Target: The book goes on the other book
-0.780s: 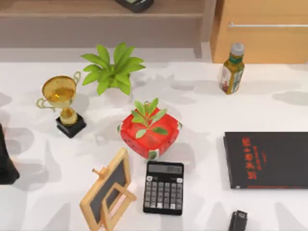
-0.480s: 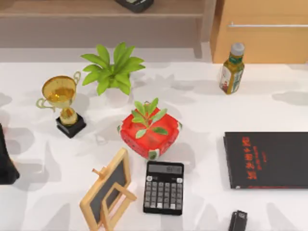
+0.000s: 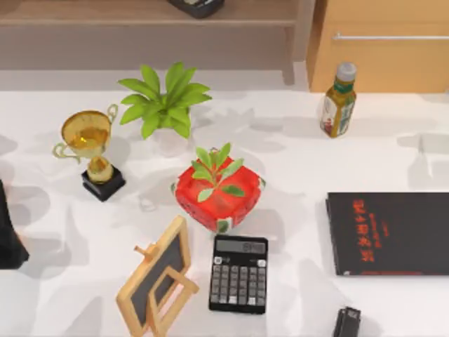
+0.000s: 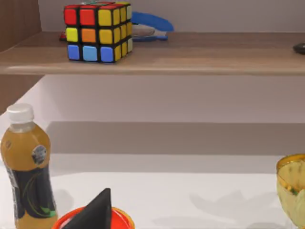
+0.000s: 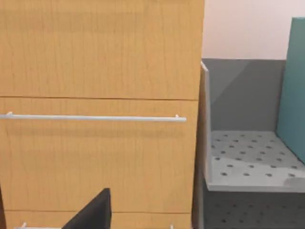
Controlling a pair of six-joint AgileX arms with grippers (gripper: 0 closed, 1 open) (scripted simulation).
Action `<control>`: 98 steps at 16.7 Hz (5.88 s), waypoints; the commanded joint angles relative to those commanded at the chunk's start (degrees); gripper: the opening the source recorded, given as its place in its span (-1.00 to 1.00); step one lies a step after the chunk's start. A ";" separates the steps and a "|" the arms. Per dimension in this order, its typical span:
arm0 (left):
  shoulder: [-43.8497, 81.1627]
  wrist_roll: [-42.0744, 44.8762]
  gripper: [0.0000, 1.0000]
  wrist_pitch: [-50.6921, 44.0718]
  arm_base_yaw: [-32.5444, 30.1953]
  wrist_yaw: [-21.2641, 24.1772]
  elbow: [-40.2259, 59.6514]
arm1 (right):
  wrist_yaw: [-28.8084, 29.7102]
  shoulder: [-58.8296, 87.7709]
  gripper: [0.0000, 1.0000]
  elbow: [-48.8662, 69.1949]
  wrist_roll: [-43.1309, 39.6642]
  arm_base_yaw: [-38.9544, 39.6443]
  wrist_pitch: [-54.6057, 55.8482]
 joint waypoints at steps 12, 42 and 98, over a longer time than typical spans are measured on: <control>0.00 0.00 1.00 0.00 0.00 0.00 0.00 | -13.84 67.38 1.00 45.32 -0.19 -14.79 18.70; 0.00 0.00 1.00 0.00 0.00 0.00 0.00 | -14.68 84.14 -0.21 61.72 -0.40 -15.80 18.73; 0.00 0.00 1.00 0.00 0.00 0.00 0.00 | 45.36 25.25 -1.00 -18.79 115.03 51.23 1.51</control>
